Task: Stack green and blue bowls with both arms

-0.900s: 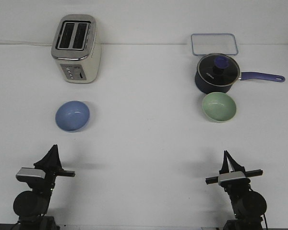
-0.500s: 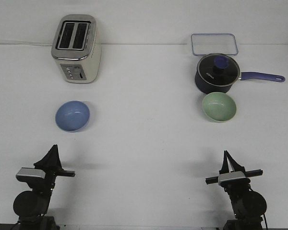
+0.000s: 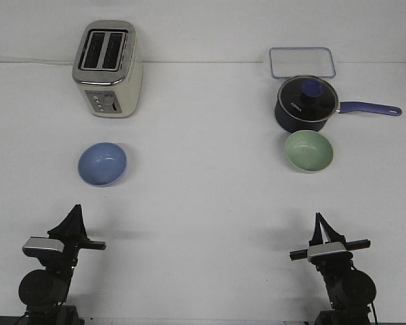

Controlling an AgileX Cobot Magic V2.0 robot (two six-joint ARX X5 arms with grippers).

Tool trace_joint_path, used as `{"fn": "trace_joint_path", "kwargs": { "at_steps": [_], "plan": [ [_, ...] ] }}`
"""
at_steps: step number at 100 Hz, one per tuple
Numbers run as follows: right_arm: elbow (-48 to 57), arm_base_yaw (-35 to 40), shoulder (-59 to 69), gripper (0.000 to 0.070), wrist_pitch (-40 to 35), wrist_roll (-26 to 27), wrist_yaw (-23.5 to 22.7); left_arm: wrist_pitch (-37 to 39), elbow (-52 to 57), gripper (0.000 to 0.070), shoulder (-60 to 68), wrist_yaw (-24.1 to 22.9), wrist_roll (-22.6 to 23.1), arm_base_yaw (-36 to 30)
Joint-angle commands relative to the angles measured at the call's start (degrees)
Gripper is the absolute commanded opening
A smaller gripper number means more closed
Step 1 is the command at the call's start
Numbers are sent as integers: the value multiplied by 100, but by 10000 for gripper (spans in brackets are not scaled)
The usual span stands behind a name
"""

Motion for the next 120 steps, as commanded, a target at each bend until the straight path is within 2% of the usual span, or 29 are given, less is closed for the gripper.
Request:
{"fn": "trace_joint_path", "kwargs": {
  "at_steps": [1,12,39,57,66,77,96,101,112,116,120],
  "plan": [
    [-11,2,-2,11,68,101,-11,57,-109,15,-9,2,90,7],
    [-11,2,-2,10,155,529,-11,57,-109,14,-9,2,90,7],
    [-7,2,-2,9,140,2813,-4,57,-109,15,-9,4,90,7],
    [284,2,0,4,-282,3746,-2,57,-109,15,-9,2,90,7],
    [610,-2,31,4,-658,3926,15,57,-109,15,-9,2,90,7],
    [1172,-2,341,3,-1209,4100,313,57,-109,15,-9,2,90,7],
    [2323,-2,1563,9,-2076,3976,339,57,-109,15,-9,2,90,7],
    [2627,-2,1934,77,-2221,3858,315,57,-109,15,-9,2,90,7],
    [3296,-2,2726,364,-2457,3720,299,57,-109,15,-9,2,90,7],
    [3530,-2,2997,413,-2535,3709,302,57,-109,15,-9,2,90,7],
    [3755,-4,3261,424,-2601,3650,304,57,-109,15,-9,2,90,7]
  ]
}}
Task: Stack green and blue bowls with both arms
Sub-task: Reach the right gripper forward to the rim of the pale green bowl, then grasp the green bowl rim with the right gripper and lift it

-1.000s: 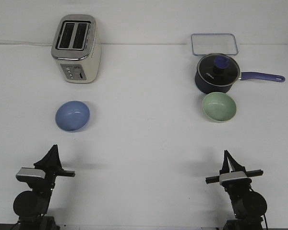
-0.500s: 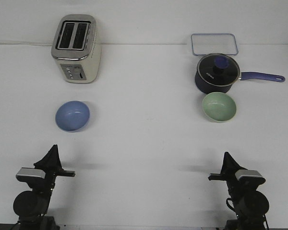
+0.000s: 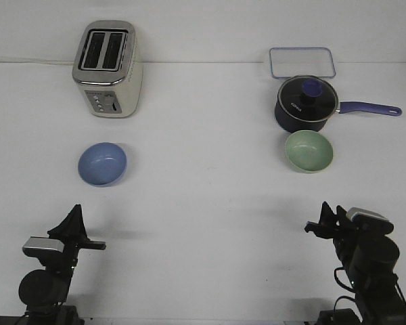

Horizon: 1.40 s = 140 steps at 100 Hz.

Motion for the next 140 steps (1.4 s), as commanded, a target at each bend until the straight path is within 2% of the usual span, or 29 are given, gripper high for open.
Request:
{"fn": "trace_joint_path", "kwargs": {
  "at_steps": [1,26,53,73,108,127,140],
  "plan": [
    [376,-4,424,424,-52,-195,4,57,-109,15,-9,2,90,7],
    [1718,-79,2192,430,-275,-385,306,57,-109,15,-9,2,90,7],
    [3038,-586,4142,430,-837,-682,175,57,-109,15,-9,2,90,7],
    [3698,-870,5324,429,-901,-885,-22,57,-109,15,-9,2,90,7],
    [3978,-1156,6640,429,-503,-1029,-33,57,-109,14,-9,2,90,7],
    [3980,-1276,7090,426,-249,-1047,-339,57,-109,15,-9,2,90,7],
    [3980,-1279,7267,352,-136,-1071,-358,57,-109,15,-9,2,90,7]
  ]
}}
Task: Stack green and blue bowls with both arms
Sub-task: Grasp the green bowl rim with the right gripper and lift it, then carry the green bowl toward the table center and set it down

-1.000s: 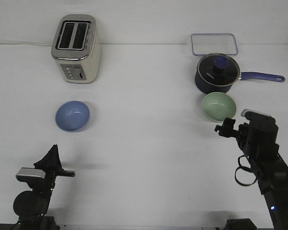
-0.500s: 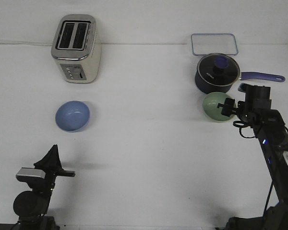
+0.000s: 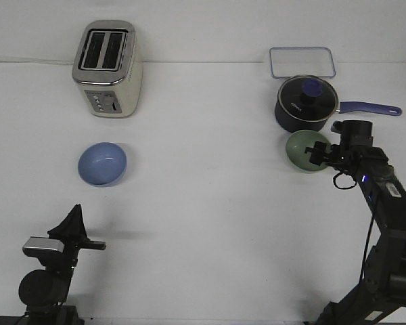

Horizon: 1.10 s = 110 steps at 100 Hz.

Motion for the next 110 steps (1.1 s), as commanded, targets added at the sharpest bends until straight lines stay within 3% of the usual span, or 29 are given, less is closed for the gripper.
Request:
{"fn": "trace_joint_path", "kwargs": {
  "at_steps": [1,35,58,82,110],
  "plan": [
    [131,-4,199,341,94,-96,-26,59,-109,15,-9,2,90,7],
    [131,-4,369,0,138,-208,-144,59,-109,15,-9,2,90,7],
    [184,-9,254,0,68,-188,-181,59,-109,15,-9,2,90,7],
    [188,-9,-654,0,-96,-146,-745,59,-109,15,-9,2,90,7],
    [157,98,-2111,0,-911,-173,-1434,59,-109,15,-9,2,90,7]
  ]
}}
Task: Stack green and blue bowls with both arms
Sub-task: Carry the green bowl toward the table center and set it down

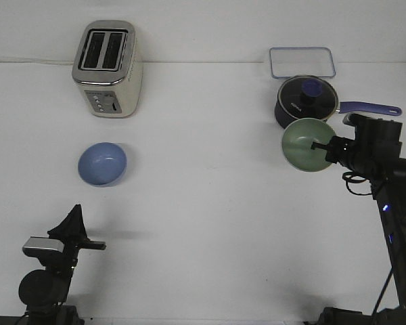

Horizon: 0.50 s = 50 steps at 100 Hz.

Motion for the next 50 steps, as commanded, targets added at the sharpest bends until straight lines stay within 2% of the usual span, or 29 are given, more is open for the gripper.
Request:
{"fn": "trace_joint_path", "kwargs": {
  "at_steps": [1,24,50],
  "plan": [
    [52,90,-223,0,-120,-42,-142,59,-109,15,-9,2,90,7],
    [-289,739,-1158,0,-590,-37,-168,59,-109,15,-9,2,90,7],
    [-1263,2116,-1569,0,-319,446,166,59,-109,15,-9,2,90,7]
  ]
}}
